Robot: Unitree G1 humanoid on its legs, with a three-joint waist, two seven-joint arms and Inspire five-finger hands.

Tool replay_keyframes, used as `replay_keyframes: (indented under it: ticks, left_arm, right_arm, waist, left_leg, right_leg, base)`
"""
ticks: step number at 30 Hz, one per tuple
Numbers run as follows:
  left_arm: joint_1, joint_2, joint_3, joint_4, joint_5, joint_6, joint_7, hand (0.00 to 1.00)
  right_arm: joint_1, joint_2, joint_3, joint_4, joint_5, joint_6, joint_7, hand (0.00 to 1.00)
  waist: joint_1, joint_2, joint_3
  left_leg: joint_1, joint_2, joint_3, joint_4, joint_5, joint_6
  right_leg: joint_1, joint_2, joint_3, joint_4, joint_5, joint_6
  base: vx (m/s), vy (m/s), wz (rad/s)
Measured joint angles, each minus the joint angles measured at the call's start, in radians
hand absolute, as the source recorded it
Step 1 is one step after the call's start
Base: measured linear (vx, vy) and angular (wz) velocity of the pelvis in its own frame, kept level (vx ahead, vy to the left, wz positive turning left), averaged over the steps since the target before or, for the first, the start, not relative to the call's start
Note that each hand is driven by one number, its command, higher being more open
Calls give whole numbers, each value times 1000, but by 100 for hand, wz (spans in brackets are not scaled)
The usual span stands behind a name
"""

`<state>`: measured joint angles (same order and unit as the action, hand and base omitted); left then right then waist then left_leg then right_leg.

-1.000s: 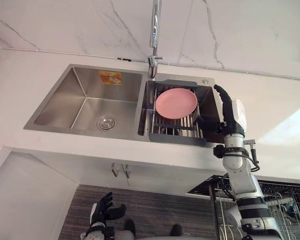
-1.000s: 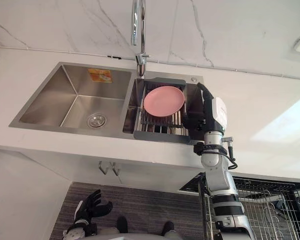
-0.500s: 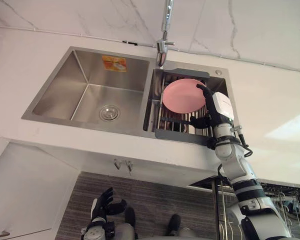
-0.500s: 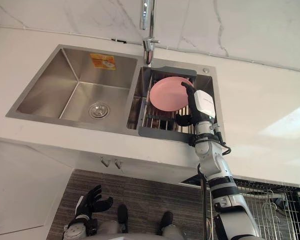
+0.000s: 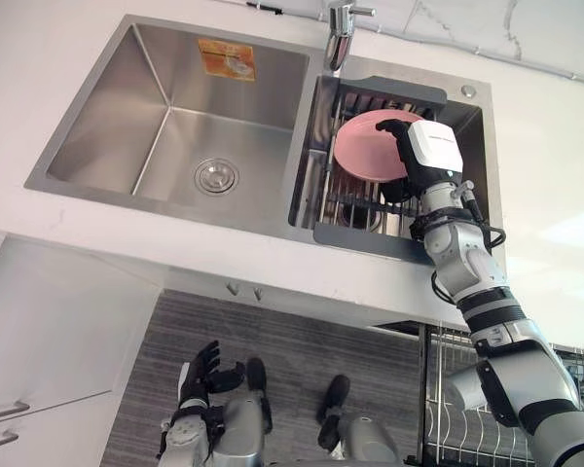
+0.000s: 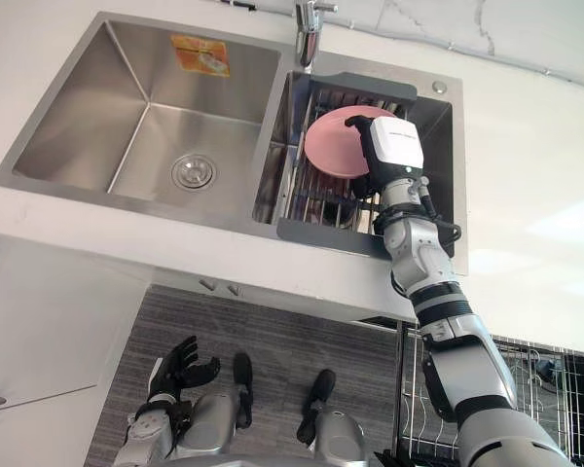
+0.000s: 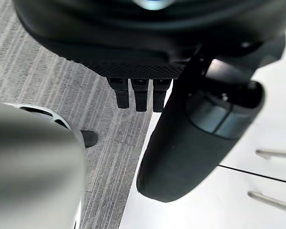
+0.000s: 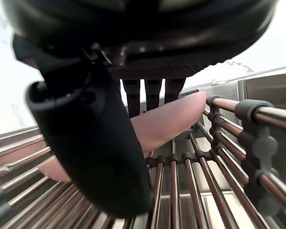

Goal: Walk over to the sink, pick up the cup, carry it to the dishwasher, place the cup inside the dishwasher, then close the dishwasher door

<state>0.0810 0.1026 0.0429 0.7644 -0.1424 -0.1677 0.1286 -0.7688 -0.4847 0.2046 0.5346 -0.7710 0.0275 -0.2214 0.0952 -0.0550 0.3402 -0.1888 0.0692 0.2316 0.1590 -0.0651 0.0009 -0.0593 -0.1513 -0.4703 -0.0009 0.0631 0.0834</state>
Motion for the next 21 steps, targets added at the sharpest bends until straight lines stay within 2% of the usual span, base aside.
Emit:
replay_keyframes:
  ticks: [2,6,11,16,21]
  left_arm:
    - [-9,-1,0,3,-4,-3,1,90]
    - [-18,-4,-1,8,-6,-3,2,90]
    - [-18,-4,-2,12,-4,-3,2,90]
    - [-16,-3,-10,24,6,-2,2,90]
    - [0,13,-14,29,25,2,-1,90]
  right_arm:
    - [-50,-24,1,-2,1,-9,-12,30]
    - [-50,-35,-6,-78,4,-9,-18,30]
    - [104,-32,-73,-309,4,-33,-48,30]
    - [279,-27,-122,-489,4,-71,-57,30]
    - [420,-1,-185,-673,4,-114,-89,30]
  waist:
    - [1,6,12]
    - [7,8,14]
    - [1,7,14]
    - [-9,0,10]
    - [-47,-26,-2]
  left_leg:
    - [-16,4,0,6,1,-1]
    - [-19,7,-3,5,5,-2]
    - [-9,10,4,5,10,6]
    - [65,14,52,-2,10,6]
    - [120,18,120,-19,-1,1]
  right_leg:
    - [-13,3,-1,1,0,-10]
    - [-15,7,-5,-1,-1,-12]
    - [-9,7,-5,8,0,-11]
    - [41,4,23,16,1,-11]
    - [48,4,88,18,2,-10]
  base:
    - [-101,1,1]
    - [14,2,3]
    - [101,19,2]
    - [97,25,-16]
    - [43,29,-41]
